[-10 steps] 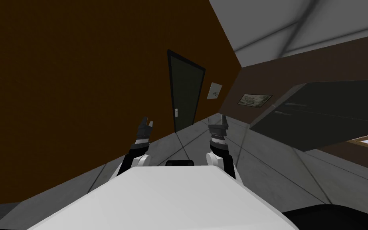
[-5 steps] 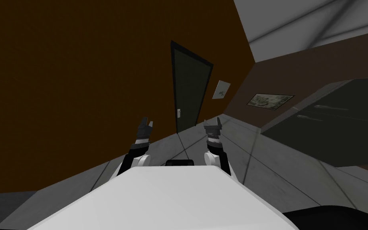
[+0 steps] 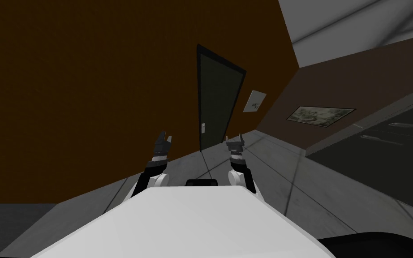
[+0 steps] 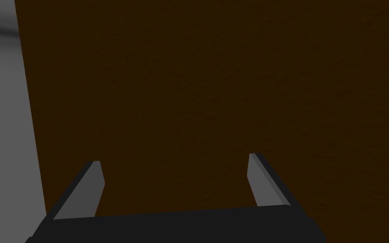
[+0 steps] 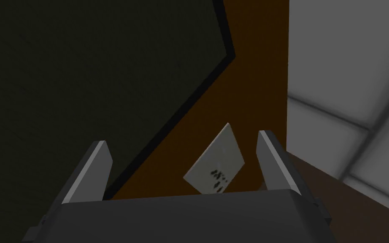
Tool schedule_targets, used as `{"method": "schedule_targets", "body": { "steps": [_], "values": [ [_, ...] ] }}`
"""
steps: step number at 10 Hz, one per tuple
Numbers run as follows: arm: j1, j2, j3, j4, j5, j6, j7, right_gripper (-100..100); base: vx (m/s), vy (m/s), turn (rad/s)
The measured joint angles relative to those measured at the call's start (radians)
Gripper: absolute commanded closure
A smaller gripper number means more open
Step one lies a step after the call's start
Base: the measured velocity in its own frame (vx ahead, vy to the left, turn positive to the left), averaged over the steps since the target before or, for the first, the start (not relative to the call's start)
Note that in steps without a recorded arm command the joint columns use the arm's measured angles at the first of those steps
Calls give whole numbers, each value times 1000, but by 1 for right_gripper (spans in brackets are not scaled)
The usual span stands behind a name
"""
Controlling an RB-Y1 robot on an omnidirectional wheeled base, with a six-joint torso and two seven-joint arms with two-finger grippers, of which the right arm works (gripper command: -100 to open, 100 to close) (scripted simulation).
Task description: Pull the door open
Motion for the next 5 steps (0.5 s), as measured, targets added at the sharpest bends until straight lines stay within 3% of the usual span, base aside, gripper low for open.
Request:
{"method": "schedule_targets", "body": {
  "steps": [5],
  "values": [
    [-46, -60, 41, 112, -107, -3, -109, -100, 103, 12, 126]
  ]
}}
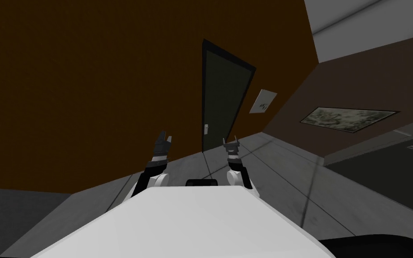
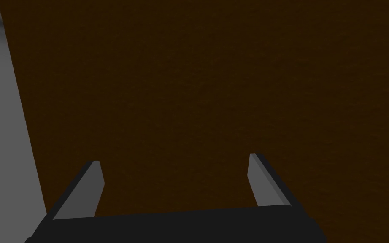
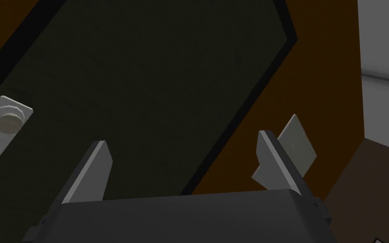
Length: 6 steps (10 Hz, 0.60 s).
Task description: Pull the door open
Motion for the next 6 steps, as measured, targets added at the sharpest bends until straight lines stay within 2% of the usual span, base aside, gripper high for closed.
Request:
{"method": "schedule_targets", "body": {
  "steps": [4, 6],
  "values": [
    [-29, -62, 25, 78, -97, 2, -100, -100, 103, 7, 134],
    [-48, -76, 48, 121, -139, 5, -139, -100, 100, 8, 143]
  ]
}}
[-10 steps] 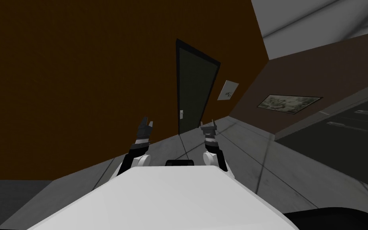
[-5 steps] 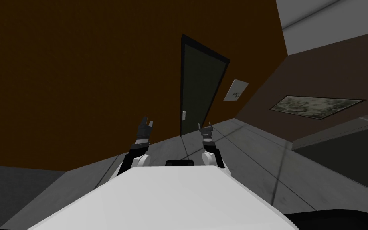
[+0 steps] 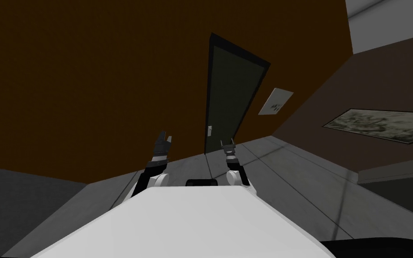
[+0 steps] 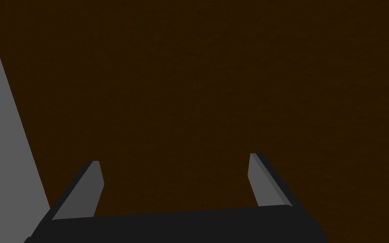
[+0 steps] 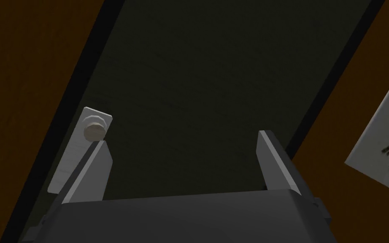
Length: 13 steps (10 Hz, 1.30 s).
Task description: Pull the door open
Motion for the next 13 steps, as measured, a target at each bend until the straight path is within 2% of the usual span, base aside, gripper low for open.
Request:
{"method": "schedule_targets", "body": {
  "steps": [2, 4, 6, 7, 12, 13],
  "values": [
    [-23, -32, 15, 58, -48, -9, -53, -100, 103, -2, 132],
    [-48, -57, 27, 103, -96, -3, -99, -100, 104, -13, 138],
    [-60, -86, 42, 141, -142, -2, -147, -100, 105, -6, 112],
    [-68, -94, 49, 157, -164, 1, -166, -100, 105, -7, 113],
    [-111, -158, 81, 259, -270, 1, -276, -100, 94, -20, 118],
    [-122, -166, 91, 283, -288, -2, -295, -100, 98, -23, 101]
  ]
}}
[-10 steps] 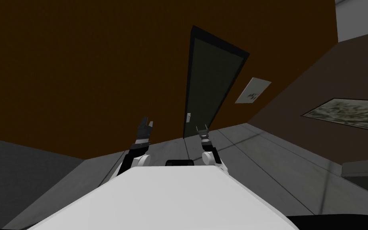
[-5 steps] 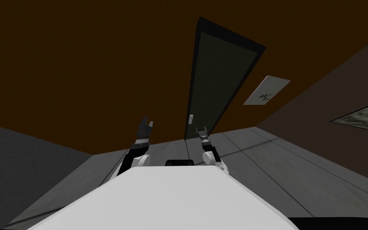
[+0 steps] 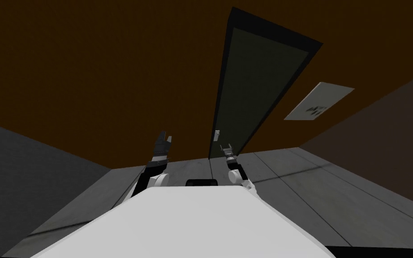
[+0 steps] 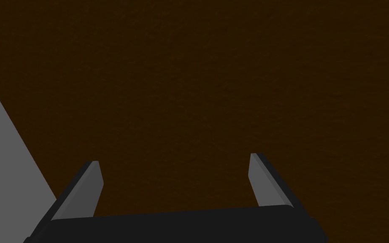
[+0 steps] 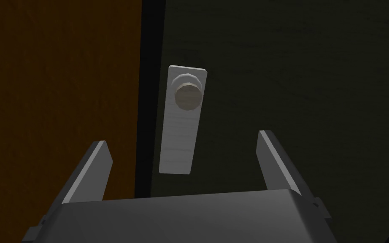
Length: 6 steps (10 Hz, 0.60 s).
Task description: Pull the door open
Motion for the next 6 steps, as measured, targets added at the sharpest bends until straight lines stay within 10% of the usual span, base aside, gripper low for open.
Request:
{"method": "schedule_targets", "body": {
  "steps": [6],
  "values": [
    [-26, -52, 32, 79, -97, 3, -92, -100, 92, -19, 87]
  ]
}}
